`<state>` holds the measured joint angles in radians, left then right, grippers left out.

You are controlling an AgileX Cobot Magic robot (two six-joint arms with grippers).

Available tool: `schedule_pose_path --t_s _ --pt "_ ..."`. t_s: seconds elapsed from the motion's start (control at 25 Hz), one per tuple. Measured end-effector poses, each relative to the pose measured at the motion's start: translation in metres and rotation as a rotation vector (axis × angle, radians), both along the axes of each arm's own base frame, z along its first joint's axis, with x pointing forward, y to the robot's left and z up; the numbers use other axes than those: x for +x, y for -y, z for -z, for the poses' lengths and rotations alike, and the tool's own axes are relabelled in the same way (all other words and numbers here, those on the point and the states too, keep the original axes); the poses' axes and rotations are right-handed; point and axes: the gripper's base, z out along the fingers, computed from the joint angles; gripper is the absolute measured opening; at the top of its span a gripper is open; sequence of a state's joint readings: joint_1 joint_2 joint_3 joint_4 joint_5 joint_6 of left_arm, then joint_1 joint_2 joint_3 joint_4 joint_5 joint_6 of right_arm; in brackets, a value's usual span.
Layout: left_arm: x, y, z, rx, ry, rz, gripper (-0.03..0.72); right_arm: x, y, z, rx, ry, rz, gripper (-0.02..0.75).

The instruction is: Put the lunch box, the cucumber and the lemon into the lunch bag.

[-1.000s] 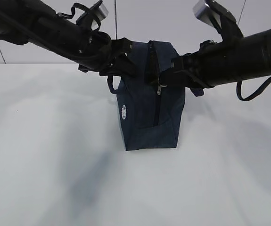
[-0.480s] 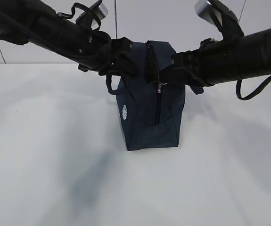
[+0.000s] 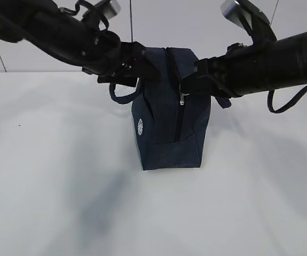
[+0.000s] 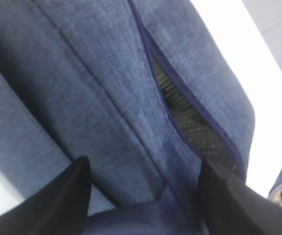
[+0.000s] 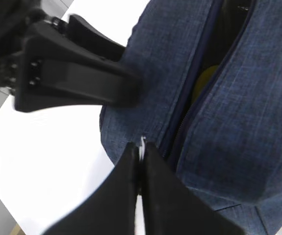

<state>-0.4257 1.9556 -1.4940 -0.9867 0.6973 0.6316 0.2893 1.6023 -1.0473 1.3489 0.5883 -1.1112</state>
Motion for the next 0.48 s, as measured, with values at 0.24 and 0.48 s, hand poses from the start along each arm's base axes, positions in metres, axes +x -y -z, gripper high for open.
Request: schedule_pose_path --t_s 0.24,0.48 --pt "-0.009 -0.018 -0.045 -0.002 0.122 -0.013 0.507 0.0 0.0 0.0 0.001 -0.001 0.001 0.001" --pt "-0.026 -0.019 -0.046 0.003 0.131 -0.031 0.507 0.0 0.0 0.0 0.001 -0.001 0.001 0.001"
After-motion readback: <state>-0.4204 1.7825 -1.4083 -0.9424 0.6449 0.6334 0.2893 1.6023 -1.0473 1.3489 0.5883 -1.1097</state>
